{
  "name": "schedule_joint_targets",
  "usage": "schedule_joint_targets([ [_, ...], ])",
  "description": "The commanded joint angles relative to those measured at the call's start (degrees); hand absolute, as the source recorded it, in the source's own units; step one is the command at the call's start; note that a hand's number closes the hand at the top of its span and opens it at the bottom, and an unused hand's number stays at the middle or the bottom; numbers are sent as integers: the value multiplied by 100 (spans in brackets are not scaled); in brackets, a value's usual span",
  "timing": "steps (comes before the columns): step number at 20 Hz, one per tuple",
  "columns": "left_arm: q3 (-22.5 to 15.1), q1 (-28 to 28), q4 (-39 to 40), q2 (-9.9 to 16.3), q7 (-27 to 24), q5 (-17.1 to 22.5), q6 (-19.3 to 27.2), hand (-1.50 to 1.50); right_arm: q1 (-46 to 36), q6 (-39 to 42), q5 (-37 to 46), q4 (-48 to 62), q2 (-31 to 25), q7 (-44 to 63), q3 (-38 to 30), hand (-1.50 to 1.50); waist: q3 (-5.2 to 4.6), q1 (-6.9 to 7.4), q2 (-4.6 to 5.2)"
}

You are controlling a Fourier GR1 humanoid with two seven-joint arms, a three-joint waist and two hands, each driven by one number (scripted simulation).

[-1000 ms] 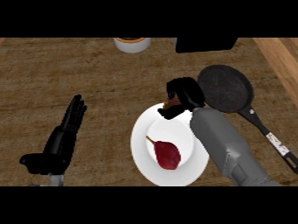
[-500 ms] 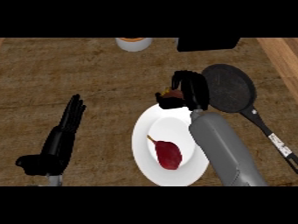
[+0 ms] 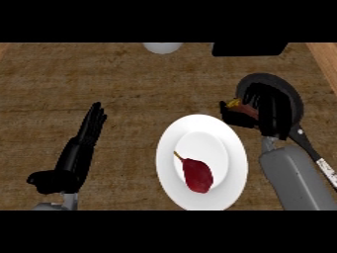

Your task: Pick the sweet potato from the plate and place it in the pan

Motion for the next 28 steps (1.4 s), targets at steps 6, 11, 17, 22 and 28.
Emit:
schedule_joint_targets([
  [6,128,-371,275,-87,-33,-11,-218,0,-581,-1269,-379,1504,-533,-1285,-1219,150,9,192,78],
  [11,-106,-116,23,-241,41,-258,-59,0,-1133,-1478,-1344,2918,-811,-2743,-1982,150,15,264,95],
  [17,-21,-464,49,-273,314,-280,-111,0,-2025,-1311,-1795,4397,-1242,-3736,-2632,150,18,306,112],
  [22,-84,-457,124,-288,160,-212,-234,0,-2258,487,-888,5433,-1435,-2198,-1727,-150,14,535,190],
  [28,-175,-247,-141,-271,198,-259,-252,0,-2495,993,-1585,5851,-1278,-3203,-2353,-150,35,562,198],
])
